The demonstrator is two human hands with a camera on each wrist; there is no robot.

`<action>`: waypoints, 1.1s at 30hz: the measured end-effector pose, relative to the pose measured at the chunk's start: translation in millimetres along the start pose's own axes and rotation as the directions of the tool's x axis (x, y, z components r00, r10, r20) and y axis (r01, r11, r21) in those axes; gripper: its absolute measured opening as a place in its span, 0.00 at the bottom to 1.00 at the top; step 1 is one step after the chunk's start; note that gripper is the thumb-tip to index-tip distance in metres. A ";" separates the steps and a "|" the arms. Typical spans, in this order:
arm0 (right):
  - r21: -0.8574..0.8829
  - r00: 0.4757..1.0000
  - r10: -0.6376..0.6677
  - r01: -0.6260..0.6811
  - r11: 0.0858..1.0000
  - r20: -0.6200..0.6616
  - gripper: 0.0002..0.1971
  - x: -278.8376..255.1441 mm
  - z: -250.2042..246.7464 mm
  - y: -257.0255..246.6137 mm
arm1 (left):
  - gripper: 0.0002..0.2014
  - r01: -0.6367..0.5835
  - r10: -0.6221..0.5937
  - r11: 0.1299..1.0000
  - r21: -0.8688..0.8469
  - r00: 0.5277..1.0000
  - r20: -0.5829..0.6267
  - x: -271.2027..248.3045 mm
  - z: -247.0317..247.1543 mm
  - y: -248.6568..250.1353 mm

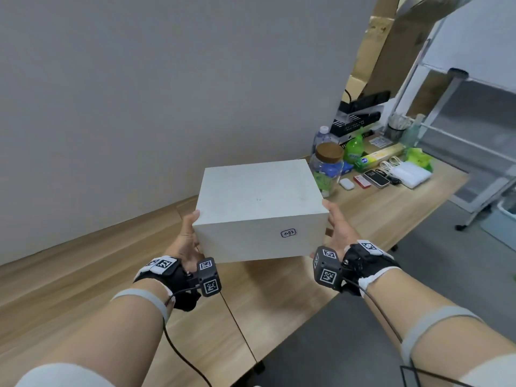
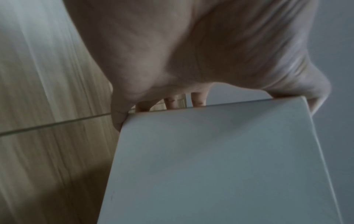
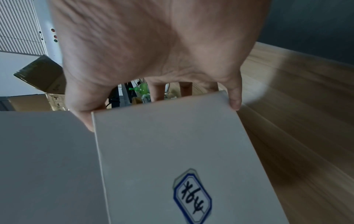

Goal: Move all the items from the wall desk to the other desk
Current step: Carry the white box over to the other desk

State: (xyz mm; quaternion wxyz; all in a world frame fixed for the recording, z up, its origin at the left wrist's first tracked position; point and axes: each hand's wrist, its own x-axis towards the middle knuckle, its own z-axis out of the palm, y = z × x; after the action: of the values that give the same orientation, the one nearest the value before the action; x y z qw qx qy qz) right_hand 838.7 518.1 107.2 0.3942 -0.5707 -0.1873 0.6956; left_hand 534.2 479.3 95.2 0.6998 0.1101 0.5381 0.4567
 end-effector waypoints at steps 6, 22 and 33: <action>0.006 0.998 0.058 -0.058 0.998 0.000 0.29 71.4 -22.1 -38.9 | 0.21 0.025 -0.026 1.000 -0.018 0.997 -0.076 62.4 45.9 7.0; -0.264 0.893 0.369 -0.302 0.916 0.259 0.42 260.7 -20.7 -125.0 | 0.29 -0.221 0.070 0.941 -0.256 0.868 -0.493 138.1 101.4 -9.8; -0.246 0.886 0.366 -0.301 0.921 0.286 0.33 315.1 -25.3 -137.2 | 0.27 -0.307 0.008 0.865 -0.397 0.800 -0.600 202.2 129.6 -18.1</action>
State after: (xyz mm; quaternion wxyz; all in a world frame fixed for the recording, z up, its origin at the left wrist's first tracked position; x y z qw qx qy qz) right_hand 896.5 838.4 -6.0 0.1742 -0.5070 -0.2155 0.8162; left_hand 655.0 666.1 2.9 0.4651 -0.1635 0.5847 0.6443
